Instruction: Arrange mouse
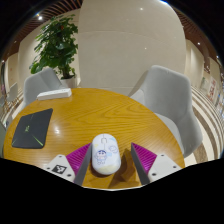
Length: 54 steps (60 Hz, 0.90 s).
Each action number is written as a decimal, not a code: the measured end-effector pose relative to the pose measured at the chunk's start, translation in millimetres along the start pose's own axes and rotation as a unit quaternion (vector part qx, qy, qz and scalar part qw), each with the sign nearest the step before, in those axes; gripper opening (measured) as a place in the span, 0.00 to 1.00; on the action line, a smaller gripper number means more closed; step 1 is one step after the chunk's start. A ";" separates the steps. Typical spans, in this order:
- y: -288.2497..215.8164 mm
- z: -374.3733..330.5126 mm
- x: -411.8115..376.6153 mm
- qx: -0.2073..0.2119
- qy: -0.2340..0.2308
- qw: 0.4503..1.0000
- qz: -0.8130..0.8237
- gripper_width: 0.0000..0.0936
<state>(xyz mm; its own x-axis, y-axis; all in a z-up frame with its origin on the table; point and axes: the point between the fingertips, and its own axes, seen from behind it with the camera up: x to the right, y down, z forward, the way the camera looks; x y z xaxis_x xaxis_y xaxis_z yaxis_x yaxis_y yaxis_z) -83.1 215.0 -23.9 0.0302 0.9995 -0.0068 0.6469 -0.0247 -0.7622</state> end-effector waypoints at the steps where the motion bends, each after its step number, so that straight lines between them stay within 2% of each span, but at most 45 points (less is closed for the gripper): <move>1: -0.6 0.5 0.4 0.001 0.001 1.000 0.000 0.85; 7: -3.0 3.1 3.0 0.004 0.011 1.000 -0.001 0.53; 11: -3.6 4.8 4.5 0.001 0.019 1.000 0.001 0.52; 18: -4.7 3.3 6.5 -0.009 0.038 0.999 0.002 0.43; 22: -8.4 -0.5 5.3 -0.021 0.042 0.999 0.007 0.40; 26: -25.9 -9.6 -17.1 -0.022 0.019 0.999 0.016 0.39; 33: -87.5 -32.7 -59.6 0.021 -0.002 1.000 0.006 0.40; 42: -141.8 -51.0 -146.8 0.047 -0.035 0.998 0.016 0.40; 48: -143.5 -43.6 -215.1 0.042 -0.052 0.998 0.010 0.40; 54: -115.4 -24.3 -279.5 0.021 -0.069 0.997 -0.005 0.40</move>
<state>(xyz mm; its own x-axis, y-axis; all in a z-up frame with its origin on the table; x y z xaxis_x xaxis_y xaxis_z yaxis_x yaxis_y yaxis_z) -147.7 -62.0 81.7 -0.0840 0.9928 -0.0855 0.6134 -0.0161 -0.7896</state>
